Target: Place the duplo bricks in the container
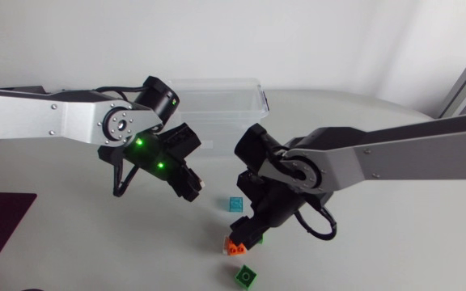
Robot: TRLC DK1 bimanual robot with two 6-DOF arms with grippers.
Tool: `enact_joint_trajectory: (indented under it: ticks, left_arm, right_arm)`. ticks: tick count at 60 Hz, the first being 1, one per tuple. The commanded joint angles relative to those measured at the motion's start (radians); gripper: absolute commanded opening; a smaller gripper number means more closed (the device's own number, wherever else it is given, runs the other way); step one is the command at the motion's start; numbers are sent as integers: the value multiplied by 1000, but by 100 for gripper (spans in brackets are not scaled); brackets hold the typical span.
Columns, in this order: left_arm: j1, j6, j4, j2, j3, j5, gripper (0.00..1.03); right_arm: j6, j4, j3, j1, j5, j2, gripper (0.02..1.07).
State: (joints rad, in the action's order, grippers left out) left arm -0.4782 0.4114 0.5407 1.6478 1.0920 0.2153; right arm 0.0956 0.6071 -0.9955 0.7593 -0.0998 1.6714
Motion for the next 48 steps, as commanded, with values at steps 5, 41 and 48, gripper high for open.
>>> enact_joint_trajectory:
  ticks: [5, 41, 48]
  left_arm:
    - [13, -20, -4, -42, -3, 21, 30]
    - [24, -45, -2, -52, 83, 41, 30]
    - [41, -63, -2, -60, 118, 47, 30]
  right_arm:
    - [41, 33, -45, 3, 11, 53, 73]
    - [23, -1, -5, 9, 40, 60, 27]
    - [-2, -7, 6, -3, 37, 8, 20]
